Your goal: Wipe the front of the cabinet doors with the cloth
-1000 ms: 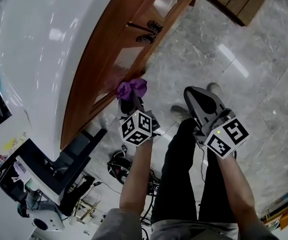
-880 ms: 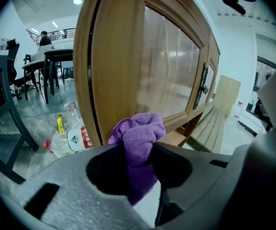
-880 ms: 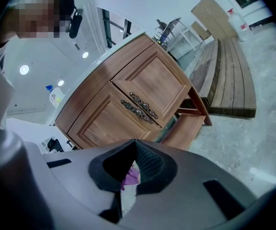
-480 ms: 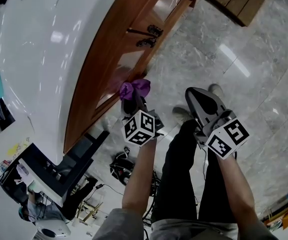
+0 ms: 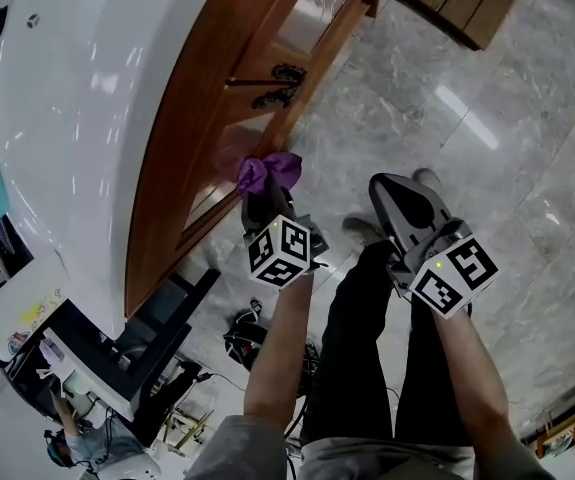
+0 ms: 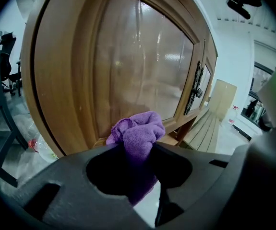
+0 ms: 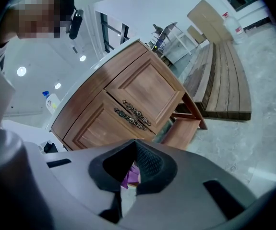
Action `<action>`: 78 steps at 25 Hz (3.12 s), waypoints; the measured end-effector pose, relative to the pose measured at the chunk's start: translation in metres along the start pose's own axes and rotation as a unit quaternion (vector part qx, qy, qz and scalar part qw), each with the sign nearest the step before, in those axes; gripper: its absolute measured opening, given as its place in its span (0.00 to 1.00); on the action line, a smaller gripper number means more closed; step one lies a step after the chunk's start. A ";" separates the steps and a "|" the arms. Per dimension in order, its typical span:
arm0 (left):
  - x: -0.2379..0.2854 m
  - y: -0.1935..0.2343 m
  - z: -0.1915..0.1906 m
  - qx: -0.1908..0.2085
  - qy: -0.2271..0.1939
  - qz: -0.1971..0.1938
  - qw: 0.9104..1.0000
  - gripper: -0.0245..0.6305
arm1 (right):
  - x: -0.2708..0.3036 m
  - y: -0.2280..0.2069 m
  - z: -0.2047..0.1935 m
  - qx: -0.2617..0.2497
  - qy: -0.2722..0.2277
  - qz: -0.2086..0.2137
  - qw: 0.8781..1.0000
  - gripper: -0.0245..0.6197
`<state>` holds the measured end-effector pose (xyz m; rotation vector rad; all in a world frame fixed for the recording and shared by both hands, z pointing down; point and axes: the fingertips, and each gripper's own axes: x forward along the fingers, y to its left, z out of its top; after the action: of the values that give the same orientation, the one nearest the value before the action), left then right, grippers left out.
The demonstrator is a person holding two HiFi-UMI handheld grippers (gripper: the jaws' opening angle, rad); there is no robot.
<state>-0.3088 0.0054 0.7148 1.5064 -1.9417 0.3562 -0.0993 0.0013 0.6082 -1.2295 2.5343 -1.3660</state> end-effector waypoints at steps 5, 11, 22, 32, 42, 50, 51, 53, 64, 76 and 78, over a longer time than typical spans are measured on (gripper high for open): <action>0.007 -0.013 0.003 0.007 0.000 -0.011 1.000 0.24 | -0.004 -0.007 0.003 0.004 -0.006 -0.006 1.000 0.05; 0.015 -0.029 0.007 0.009 0.001 -0.022 1.000 0.24 | -0.007 -0.014 0.012 0.007 -0.013 -0.013 1.000 0.05; 0.033 -0.065 0.017 0.020 0.000 -0.046 0.999 0.24 | -0.015 -0.031 0.033 0.012 -0.034 -0.024 0.999 0.05; 0.053 -0.107 0.025 0.025 -0.005 -0.074 0.997 0.24 | -0.030 -0.053 0.045 0.016 -0.055 -0.034 0.998 0.05; 0.067 -0.136 0.027 0.008 -0.005 -0.099 0.995 0.24 | -0.046 -0.067 0.048 0.014 -0.057 -0.040 0.997 0.05; 0.054 -0.154 0.033 0.005 -0.006 -0.116 0.993 0.24 | -0.058 -0.066 0.056 0.012 -0.059 -0.036 0.998 0.05; 0.050 -0.158 0.035 0.009 -0.008 -0.122 0.993 0.24 | -0.060 -0.065 0.058 0.011 -0.059 -0.035 0.998 0.05; 0.039 -0.165 0.039 0.011 -0.010 -0.130 0.991 0.24 | -0.065 -0.059 0.062 0.008 -0.058 -0.033 0.998 0.05; -0.030 -0.198 0.061 0.039 -0.021 -0.163 0.986 0.24 | -0.100 -0.022 0.090 -0.010 -0.063 -0.022 0.998 0.05; -0.140 -0.245 0.135 0.071 -0.048 -0.230 0.969 0.24 | -0.138 0.044 0.137 -0.029 -0.064 -0.002 0.997 0.05; -0.156 -0.252 0.153 0.070 -0.055 -0.238 0.967 0.24 | -0.142 0.059 0.148 -0.035 -0.064 0.007 0.997 0.05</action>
<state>-0.1012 -0.0397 0.4578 2.0585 -1.5864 0.2025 0.0136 0.0062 0.4275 -1.2646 2.5181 -1.1638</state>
